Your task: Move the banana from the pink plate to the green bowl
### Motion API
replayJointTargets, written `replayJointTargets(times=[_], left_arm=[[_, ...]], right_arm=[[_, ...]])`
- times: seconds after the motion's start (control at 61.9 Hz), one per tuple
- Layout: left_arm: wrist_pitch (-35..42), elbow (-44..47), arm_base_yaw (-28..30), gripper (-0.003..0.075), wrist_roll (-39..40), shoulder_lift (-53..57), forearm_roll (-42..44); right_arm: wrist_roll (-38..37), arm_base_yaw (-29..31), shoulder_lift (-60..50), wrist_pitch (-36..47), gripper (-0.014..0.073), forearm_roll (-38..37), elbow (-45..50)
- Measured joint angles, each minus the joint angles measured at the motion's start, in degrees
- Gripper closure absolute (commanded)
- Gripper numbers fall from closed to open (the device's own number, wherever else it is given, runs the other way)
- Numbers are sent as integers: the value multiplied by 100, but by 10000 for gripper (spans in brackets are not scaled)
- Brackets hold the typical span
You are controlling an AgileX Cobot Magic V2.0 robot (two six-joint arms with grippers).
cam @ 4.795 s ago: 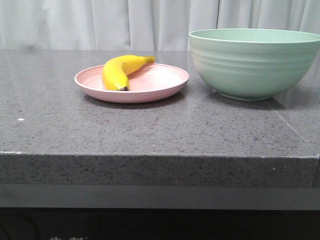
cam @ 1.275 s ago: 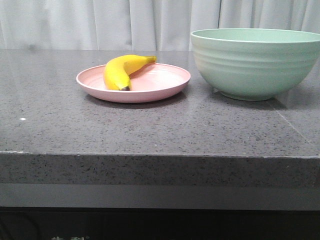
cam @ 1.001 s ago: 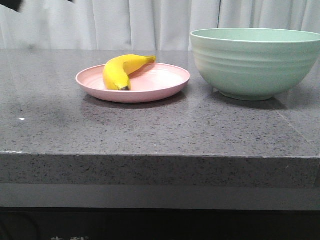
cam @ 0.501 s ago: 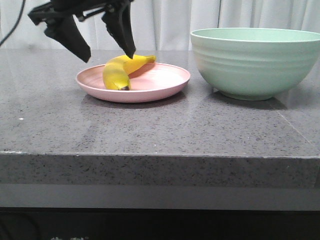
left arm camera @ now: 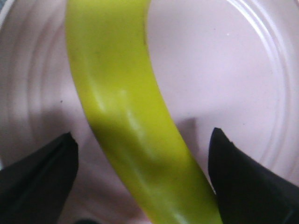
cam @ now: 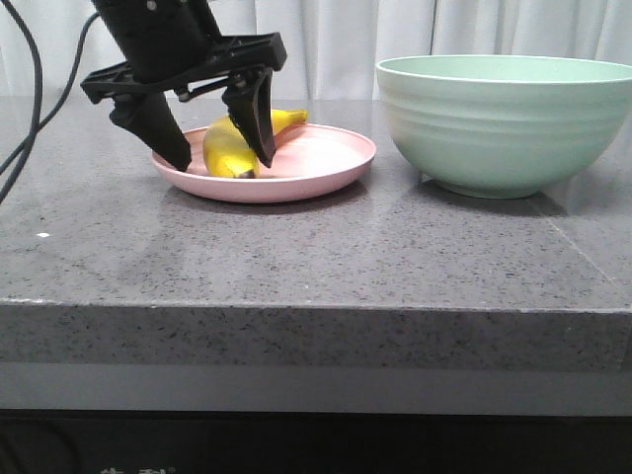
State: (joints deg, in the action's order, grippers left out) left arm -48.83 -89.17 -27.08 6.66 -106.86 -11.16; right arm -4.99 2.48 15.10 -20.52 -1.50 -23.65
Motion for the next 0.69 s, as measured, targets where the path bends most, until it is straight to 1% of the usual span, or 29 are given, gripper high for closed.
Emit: replayJointTargets(times=[0.097,0.178,0.307,0.468,0.694], left_arm=[[69,0,0,178,4,-10,0],[101,0,0,221,4,-10,0],[191,0,0,332,4,-10,0],[494,0,0,432,4,-20,8],[795,0,0,630,4,-33,12]], right_arm=[[0,0,0,0,-59,0,0],[0,0,0,0,-59,0,0],[0,0,0,0,-59,0,0],[0,0,0,0,-59,0,0],[0,0,0,0,-59,0,0]])
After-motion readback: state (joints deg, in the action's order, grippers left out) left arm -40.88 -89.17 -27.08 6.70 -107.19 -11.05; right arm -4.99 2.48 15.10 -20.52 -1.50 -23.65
